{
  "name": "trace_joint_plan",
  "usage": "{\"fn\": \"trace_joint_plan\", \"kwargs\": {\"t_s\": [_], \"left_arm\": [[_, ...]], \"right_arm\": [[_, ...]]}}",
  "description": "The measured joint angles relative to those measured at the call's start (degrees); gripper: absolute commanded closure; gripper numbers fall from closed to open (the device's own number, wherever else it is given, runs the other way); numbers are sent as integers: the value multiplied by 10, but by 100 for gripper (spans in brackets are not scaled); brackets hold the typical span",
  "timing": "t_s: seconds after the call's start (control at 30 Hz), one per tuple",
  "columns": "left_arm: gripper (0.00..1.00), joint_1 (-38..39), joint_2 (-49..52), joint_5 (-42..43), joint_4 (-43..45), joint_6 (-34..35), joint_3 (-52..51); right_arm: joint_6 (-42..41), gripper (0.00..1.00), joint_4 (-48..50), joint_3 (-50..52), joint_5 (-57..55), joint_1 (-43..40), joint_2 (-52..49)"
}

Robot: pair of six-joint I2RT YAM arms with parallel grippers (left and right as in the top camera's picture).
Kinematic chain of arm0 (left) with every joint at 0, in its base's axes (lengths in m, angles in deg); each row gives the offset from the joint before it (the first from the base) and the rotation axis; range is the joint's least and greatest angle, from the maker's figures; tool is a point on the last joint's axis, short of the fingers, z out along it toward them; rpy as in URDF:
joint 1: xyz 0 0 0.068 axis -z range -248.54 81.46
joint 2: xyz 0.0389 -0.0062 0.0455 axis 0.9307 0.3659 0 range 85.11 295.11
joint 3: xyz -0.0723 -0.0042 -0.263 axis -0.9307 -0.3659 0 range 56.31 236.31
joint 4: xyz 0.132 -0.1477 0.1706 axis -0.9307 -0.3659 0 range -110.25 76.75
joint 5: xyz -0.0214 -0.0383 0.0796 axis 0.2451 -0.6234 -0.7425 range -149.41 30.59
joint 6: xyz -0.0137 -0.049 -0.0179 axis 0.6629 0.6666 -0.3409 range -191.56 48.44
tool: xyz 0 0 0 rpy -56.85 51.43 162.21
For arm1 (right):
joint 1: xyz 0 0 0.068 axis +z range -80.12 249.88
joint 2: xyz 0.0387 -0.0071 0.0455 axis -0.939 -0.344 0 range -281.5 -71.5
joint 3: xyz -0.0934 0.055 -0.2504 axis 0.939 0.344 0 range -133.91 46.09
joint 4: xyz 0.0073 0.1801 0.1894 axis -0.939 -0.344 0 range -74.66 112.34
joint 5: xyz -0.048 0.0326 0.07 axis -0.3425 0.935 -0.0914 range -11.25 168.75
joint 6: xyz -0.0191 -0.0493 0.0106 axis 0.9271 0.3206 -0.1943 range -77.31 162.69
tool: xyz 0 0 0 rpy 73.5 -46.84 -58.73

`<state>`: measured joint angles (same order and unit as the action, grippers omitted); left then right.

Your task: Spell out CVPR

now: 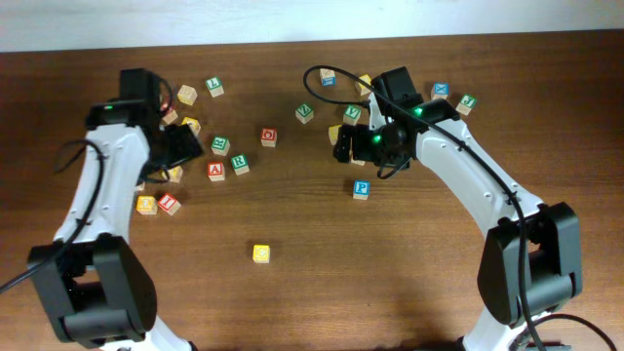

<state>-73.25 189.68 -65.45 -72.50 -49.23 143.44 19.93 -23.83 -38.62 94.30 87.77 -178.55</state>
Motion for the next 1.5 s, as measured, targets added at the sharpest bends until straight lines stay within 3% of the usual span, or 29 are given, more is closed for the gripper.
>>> {"fn": "trace_joint_plan", "kwargs": {"t_s": [0.37, 0.73, 0.93, 1.07, 1.27, 1.5], "left_arm": [[1, -33, 0, 3, -12, 0, 0], [1, -156, 0, 9, -28, 68, 0], [1, -182, 0, 16, -40, 86, 0], [1, -182, 0, 46, -40, 85, 0], [1, -182, 0, 77, -36, 32, 0], [1, -182, 0, 82, 18, 21, 0]], "right_arm": [[-13, 2, 12, 0, 11, 31, 0], [-12, 2, 25, 0, 14, 99, 0], [-12, 2, 30, 0, 10, 127, 0], [-13, 2, 31, 0, -21, 129, 0], [-12, 2, 35, 0, -29, 129, 0], [-12, 2, 38, 0, -31, 129, 0]]}}
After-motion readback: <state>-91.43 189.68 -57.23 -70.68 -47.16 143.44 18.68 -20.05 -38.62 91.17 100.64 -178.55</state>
